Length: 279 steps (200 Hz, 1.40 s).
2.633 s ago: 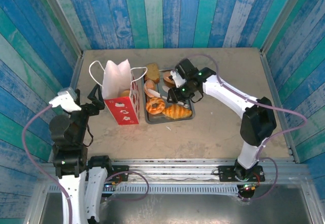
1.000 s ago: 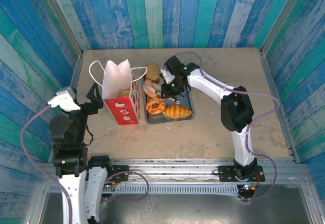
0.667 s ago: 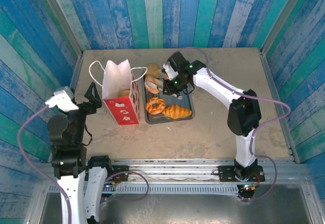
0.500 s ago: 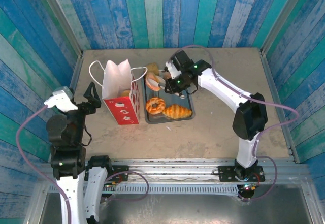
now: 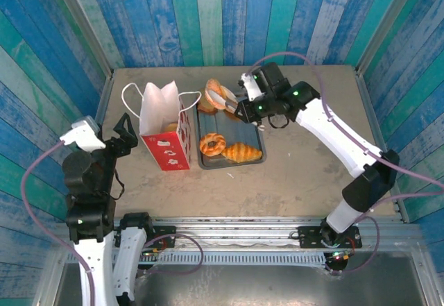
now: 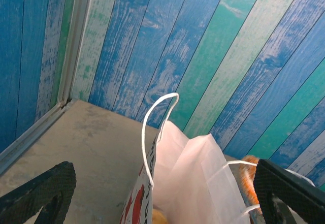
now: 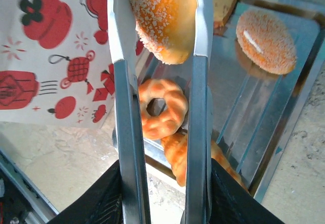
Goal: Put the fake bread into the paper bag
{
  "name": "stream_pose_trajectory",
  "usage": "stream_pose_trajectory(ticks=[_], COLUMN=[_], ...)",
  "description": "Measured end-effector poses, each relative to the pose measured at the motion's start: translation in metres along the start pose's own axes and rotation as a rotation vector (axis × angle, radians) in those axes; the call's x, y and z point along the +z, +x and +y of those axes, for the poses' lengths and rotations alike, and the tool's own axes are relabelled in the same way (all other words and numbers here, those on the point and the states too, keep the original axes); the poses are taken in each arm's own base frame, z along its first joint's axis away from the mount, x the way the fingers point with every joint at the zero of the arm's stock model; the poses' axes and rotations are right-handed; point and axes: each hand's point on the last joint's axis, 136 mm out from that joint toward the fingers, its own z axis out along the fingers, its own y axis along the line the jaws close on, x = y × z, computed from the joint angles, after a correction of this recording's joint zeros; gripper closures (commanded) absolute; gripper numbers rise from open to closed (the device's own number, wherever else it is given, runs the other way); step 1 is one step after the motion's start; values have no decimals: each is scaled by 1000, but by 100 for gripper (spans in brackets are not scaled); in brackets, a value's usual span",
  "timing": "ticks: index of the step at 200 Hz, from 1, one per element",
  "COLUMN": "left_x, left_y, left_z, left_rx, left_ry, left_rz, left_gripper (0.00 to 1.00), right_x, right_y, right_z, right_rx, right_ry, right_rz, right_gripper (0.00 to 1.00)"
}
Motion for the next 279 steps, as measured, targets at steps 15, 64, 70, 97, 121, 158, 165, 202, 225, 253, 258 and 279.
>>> stream_pose_trajectory(ticks=[15, 64, 70, 97, 121, 158, 165, 202, 225, 253, 258, 279], left_x=[2, 10, 11, 18, 22, 29, 31, 39, 45, 52, 53, 57], left_y=[3, 15, 17, 27, 40, 54, 58, 76, 86, 94, 96, 100], left_z=[1, 3, 3, 4, 7, 4, 3, 0, 0, 1, 1, 1], left_rx=[-7, -25, -27, -31, -35, -45, -49, -64, -71, -77, -77, -81], left_ry=[-11, -33, -36, -44, -56, -34, -25, 8, 16, 24, 24, 28], left_rz=[28, 132, 146, 217, 275, 348, 361, 427, 459, 481, 485, 498], left_gripper=[6, 6, 6, 6, 6, 6, 6, 5, 4, 2, 1, 2], right_x=[-17, -70, -75, -96, -111, -135, -138, -137, -122, -97, -93, -79], right_y=[-5, -13, -14, -25, -33, -38, -39, -36, -33, -29, -29, -26], right_z=[2, 5, 6, 16, 34, 85, 95, 141, 159, 175, 177, 182], right_rx=[-5, -14, -15, -31, -61, -147, -164, -236, -267, -299, -302, -318], right_ry=[5, 27, 27, 15, -14, -89, -105, -174, -183, -181, -179, -164], right_rz=[-37, -143, -150, -202, -237, -281, -289, -287, -260, -219, -212, -185], right_gripper=[60, 60, 60, 60, 60, 60, 60, 60, 60, 60, 60, 60])
